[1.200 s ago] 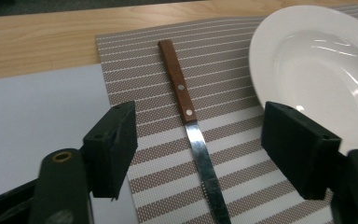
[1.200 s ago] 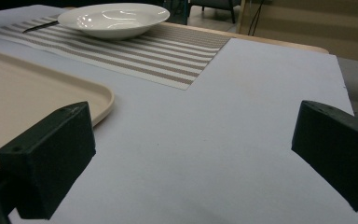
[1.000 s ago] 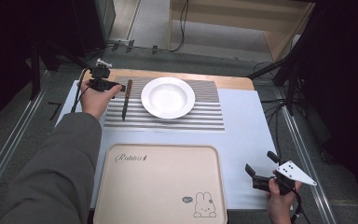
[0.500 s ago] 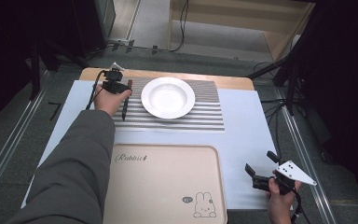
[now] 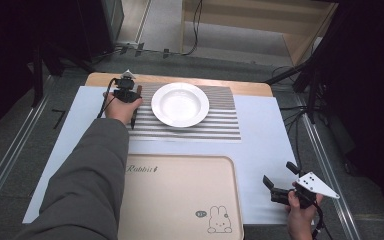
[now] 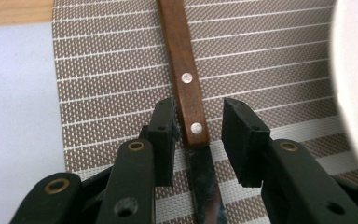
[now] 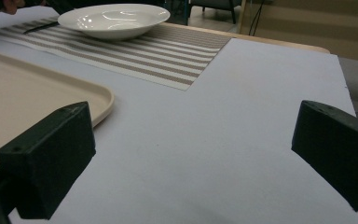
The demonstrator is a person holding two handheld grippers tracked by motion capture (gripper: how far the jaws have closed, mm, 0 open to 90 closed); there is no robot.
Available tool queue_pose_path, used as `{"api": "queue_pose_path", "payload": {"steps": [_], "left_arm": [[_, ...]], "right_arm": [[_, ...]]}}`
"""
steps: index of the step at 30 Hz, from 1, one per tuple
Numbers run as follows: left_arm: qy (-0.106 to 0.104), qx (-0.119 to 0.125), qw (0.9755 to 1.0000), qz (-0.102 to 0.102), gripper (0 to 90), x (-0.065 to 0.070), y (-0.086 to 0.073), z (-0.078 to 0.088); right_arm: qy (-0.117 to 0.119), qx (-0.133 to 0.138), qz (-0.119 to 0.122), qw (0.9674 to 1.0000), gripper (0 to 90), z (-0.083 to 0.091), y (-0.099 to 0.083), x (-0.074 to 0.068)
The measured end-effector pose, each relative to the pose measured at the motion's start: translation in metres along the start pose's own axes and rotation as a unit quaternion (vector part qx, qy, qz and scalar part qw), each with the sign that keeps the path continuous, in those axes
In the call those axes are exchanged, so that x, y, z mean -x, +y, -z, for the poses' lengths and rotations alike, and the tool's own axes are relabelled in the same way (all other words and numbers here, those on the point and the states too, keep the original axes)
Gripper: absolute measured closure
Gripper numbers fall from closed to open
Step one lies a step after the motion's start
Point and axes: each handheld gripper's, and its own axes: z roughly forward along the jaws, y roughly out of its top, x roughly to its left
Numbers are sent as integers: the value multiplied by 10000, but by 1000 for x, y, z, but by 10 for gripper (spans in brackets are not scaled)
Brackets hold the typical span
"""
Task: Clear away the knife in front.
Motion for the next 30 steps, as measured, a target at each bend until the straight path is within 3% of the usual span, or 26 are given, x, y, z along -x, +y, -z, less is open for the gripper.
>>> {"api": "queue_pose_path", "payload": {"steps": [5, 9, 13, 27, 30], "left_arm": [[88, 44, 9999, 50, 724, 0, 0, -2], [210, 56, 9997, -134, 753, 2, -2, -2], [297, 85, 9994, -179, 761, 4, -3, -3], [150, 111, 9998, -104, 769, 0, -4, -2], [192, 101, 9996, -179, 771, 1, -5, -1]], "right_arm": [[-9, 1, 8, 10000, 0, 0, 0, 0], [-10, 0, 38, 10000, 0, -1, 0, 0], [-22, -2, 43, 10000, 0, -1, 0, -1], [-25, -5, 60, 10000, 0, -1, 0, -1], [-26, -2, 70, 10000, 0, -1, 0, -1]]}}
